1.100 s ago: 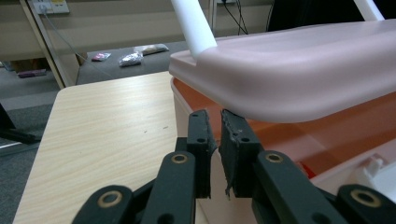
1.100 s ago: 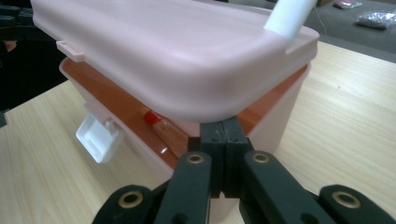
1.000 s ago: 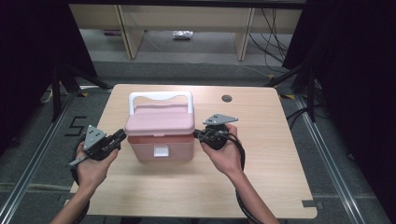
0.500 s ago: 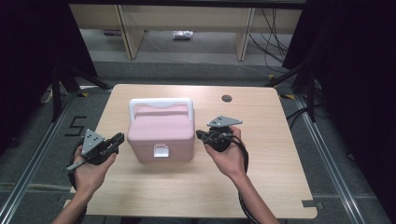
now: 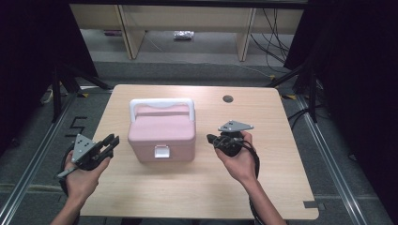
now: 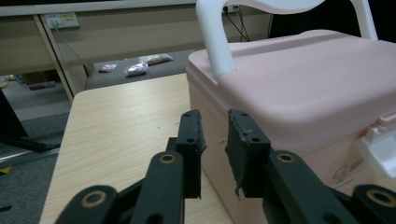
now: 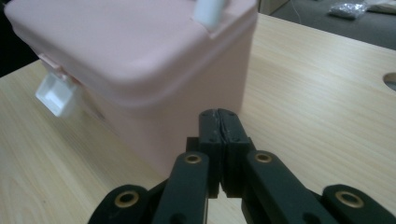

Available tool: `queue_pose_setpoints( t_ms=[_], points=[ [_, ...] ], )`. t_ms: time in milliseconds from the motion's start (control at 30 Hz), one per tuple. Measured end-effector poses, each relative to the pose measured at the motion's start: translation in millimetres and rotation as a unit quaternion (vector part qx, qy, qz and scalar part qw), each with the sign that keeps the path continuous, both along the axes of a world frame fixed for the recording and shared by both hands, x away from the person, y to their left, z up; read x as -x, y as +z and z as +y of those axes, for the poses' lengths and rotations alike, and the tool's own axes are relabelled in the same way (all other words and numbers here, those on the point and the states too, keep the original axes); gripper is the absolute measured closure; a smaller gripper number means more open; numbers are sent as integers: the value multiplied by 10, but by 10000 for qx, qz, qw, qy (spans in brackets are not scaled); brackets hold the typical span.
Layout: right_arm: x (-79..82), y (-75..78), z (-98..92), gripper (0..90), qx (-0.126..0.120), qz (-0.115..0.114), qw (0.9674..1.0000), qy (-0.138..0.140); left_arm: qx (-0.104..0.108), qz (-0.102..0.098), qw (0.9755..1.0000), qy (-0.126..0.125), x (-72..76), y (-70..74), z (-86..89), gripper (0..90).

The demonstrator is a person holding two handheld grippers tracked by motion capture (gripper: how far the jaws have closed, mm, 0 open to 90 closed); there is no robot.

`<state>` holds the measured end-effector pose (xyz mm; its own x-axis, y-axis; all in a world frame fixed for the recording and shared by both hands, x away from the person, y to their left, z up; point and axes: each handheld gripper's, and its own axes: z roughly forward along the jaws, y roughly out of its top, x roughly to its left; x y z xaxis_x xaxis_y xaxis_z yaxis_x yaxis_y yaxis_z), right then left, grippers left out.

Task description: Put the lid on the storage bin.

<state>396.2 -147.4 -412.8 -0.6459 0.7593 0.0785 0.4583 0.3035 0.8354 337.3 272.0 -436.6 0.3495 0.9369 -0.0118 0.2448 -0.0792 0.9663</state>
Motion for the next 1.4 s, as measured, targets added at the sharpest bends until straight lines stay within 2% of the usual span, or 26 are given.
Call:
queue_pose_setpoints(
  t_ms=[100,133,167,233,267,300,333,400,433,500,533,633,667,767,833,867,900,933,967,1000,1033,1067,1133,1167,1300,1400],
  points=[
    [12,-23,-131,887,97,-77,9999,-47,-10,-91,10000,-10,29,-47,46,670],
    [35,-22,-153,881,75,38,9999,-133,-14,-105,9999,22,41,-71,69,653],
    [37,-42,-191,875,6,8,9999,-154,-13,-116,9999,57,47,-91,90,636],
    [48,-52,-273,870,127,16,9997,-202,-12,-98,9999,95,57,-135,134,597],
    [67,-61,-300,866,92,80,9995,-305,-6,-121,9999,110,56,-157,151,578],
    [59,-75,-331,861,120,-38,9995,-280,3,-115,9998,175,66,-190,178,563],
    [84,-89,-367,854,91,73,9993,-356,-11,-103,9997,220,71,-219,199,549],
    [89,-139,-426,839,97,9,9993,-351,-18,-89,9996,284,80,-282,232,525],
    [120,-154,-441,837,53,120,9987,-495,-14,-74,9995,309,84,-311,248,516],
    [125,-195,-517,832,143,43,9987,-496,8,-32,9993,361,92,-357,272,501],
    [146,-211,-524,828,69,140,9982,-572,1,-37,9992,398,95,-389,288,495],
    [167,-273,-621,817,66,82,9979,-643,-74,-30,9987,497,103,-459,323,482],
    [176,-288,-646,813,40,121,9979,-636,-28,-25,9985,541,102,-487,331,478],
    [210,-332,-722,791,143,-18,9968,-780,-81,-16,9982,591,106,-554,378,469],
    [224,-371,-782,778,253,-58,9966,-782,-62,32,9978,658,112,-594,396,465],
    [230,-393,-800,774,237,-51,9966,-782,-20,67,9978,665,116,-620,411,463],
    [258,-432,-808,771,83,83,9961,-874,23,39,9978,667,111,-648,418,461],
    [255,-462,-846,768,112,21,9967,-806,-2,86,9976,681,117,-663,428,460],
    [283,-482,-861,764,69,109,9955,-937,56,82,9975,702,113,-687,431,459],
    [289,-503,-908,758,220,-26,9952,-955,48,73,9976,694,114,-705,441,457],
    [301,-538,-923,750,77,90,9952,-970,27,101,9974,711,117,-714,447,456],
    [318,-555,-939,746,76,93,9948,-1016,98,101,9972,731,117,-738,447,455],
    [344,-598,-999,739,188,36,9938,-1099,61,122,9971,750,127,-762,455,452],
    [351,-638,-1031,736,158,-15,9935,-1125,101,101,9971,745,125,-780,455,451],
    [403,-721,-1101,717,55,49,9916,-1293,136,91,9970,755,137,-823,450,449],
    [427,-771,-1152,710,63,19,9908,-1351,174,83,9969,766,144,-851,441,447]
  ],
)
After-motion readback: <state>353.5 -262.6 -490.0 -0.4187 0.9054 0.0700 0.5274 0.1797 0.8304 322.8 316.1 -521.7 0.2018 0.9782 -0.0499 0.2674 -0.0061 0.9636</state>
